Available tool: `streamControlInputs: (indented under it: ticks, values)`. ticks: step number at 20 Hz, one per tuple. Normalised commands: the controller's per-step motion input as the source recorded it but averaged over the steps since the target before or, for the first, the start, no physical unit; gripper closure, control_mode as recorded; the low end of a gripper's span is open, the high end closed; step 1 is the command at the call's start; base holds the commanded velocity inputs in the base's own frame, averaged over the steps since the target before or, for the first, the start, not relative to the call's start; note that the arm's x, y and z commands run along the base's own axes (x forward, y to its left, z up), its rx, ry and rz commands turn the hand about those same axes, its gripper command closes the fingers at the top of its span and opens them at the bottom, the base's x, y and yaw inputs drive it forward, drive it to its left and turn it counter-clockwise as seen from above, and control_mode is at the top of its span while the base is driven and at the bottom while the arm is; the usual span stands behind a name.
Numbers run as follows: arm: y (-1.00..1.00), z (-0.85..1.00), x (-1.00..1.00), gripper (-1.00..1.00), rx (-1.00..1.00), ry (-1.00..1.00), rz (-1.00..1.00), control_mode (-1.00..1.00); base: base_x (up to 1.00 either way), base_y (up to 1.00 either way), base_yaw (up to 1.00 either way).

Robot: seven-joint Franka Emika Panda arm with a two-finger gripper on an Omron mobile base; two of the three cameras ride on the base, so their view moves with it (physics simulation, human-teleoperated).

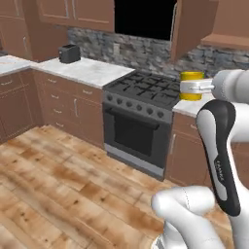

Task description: There is a tray on the dining counter. Grab the cup, mug, and pitcher and place them on the tray. The pitcher may be placed next to the tray if it cannot fit the tray.

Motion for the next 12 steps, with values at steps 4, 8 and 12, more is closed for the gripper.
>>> streamControlInputs:
  ticks: [4, 8, 12]
  values:
    - [0.00, 0.00, 0.00, 1.00, 0.00, 0.00, 0.00, 1.00, -0.01, 0.63, 0.84]
    - [0.00, 0.00, 0.00, 1.00, 0.00, 0.00, 0.00, 1.00, 0.00, 0.65, 0.81]
    - [0.00, 0.00, 0.00, 1.00, 0.00, 0.00, 0.00, 1.00, 0.16, 0.80, 0.70]
